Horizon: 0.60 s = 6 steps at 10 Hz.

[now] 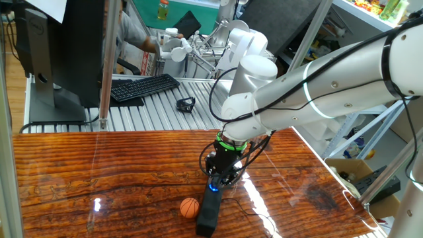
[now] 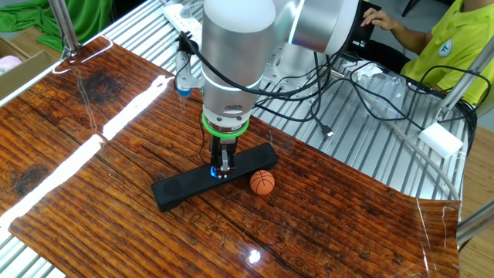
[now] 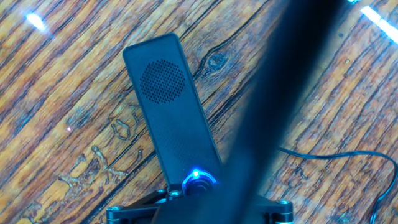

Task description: Turn the knob to increase the volume of the speaker

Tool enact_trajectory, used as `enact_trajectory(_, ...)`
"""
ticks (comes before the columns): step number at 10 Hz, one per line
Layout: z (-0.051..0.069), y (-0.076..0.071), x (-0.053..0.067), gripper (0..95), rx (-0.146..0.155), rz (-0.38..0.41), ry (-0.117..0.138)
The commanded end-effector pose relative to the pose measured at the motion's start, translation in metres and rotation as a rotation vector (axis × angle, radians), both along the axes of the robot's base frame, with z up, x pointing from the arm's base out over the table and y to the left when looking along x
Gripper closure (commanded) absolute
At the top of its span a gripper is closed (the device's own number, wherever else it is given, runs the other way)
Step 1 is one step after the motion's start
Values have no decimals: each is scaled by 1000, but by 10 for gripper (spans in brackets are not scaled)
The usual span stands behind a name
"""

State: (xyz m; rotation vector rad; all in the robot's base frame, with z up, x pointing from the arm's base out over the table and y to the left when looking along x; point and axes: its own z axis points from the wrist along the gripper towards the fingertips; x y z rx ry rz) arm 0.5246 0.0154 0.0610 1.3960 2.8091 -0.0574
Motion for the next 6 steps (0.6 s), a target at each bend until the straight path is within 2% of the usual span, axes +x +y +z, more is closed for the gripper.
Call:
enact_trajectory(1, -1, 0, 0, 950, 5, -34, -5)
enact_trajectory(6, -1, 0, 0, 950, 15, -102, -16)
